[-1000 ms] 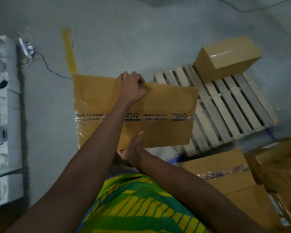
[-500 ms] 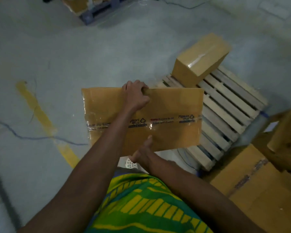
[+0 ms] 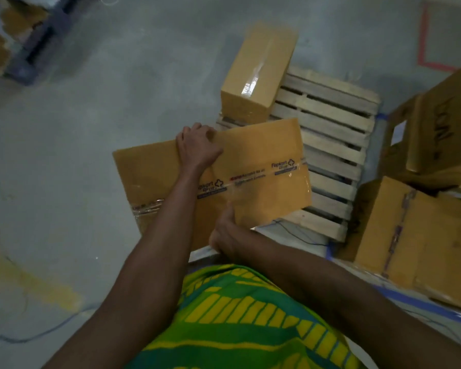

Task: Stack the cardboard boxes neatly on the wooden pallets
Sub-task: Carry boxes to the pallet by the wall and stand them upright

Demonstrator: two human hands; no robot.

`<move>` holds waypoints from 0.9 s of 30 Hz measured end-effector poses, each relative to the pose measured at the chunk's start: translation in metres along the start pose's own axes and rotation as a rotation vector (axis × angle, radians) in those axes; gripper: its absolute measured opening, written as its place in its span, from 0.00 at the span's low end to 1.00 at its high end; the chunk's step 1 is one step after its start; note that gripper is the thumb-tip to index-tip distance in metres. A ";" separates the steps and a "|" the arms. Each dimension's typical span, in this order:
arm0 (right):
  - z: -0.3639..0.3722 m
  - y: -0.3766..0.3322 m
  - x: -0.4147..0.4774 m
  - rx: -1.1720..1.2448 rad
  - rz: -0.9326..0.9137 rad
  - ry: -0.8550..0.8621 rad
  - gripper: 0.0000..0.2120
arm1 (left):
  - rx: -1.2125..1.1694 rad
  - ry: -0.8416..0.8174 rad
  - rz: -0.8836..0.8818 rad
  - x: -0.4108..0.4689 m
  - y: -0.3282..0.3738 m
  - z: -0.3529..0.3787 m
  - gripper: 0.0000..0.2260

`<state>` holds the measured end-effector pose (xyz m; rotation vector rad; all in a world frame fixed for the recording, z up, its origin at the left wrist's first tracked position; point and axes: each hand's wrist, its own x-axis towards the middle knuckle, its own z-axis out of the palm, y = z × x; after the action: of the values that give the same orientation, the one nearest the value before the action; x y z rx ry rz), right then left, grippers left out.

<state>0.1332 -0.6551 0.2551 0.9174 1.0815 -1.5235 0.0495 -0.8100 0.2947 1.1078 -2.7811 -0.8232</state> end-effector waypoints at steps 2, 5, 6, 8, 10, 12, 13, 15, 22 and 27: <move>0.034 -0.027 0.007 -0.081 0.022 0.015 0.29 | -0.061 0.020 -0.018 0.035 -0.009 -0.013 0.26; 0.063 -0.045 0.033 -0.018 0.087 0.164 0.29 | -0.102 -0.004 -0.066 0.080 -0.025 -0.023 0.28; 0.063 -0.047 0.053 0.010 0.062 0.224 0.33 | -0.116 -0.016 -0.091 0.093 -0.029 -0.023 0.28; 0.065 -0.051 0.089 0.035 0.042 0.384 0.44 | -0.182 -0.045 -0.158 0.119 -0.038 -0.014 0.27; 0.070 -0.065 0.126 0.030 -0.065 0.568 0.48 | -0.261 -0.057 -0.244 0.143 -0.055 0.007 0.26; 0.067 -0.078 0.177 -0.077 -0.083 0.744 0.65 | -0.324 -0.077 -0.311 0.164 -0.079 0.037 0.27; 0.065 -0.084 0.202 -0.156 -0.070 0.827 0.72 | -0.356 -0.088 -0.339 0.171 -0.092 0.055 0.28; 0.062 -0.097 0.246 -0.286 -0.105 0.924 0.74 | -0.408 -0.124 -0.397 0.190 -0.118 0.095 0.31; 0.053 -0.115 0.368 -0.508 -0.228 1.177 0.58 | -0.584 -0.304 -0.650 0.250 -0.207 0.228 0.39; 0.041 -0.113 0.447 -0.571 -0.319 1.204 0.55 | -0.728 -0.368 -0.692 0.283 -0.245 0.271 0.38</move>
<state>-0.0674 -0.8170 -0.1288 1.2824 2.4451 -0.6722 -0.0671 -1.0169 -0.1021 1.8508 -1.9015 -2.0469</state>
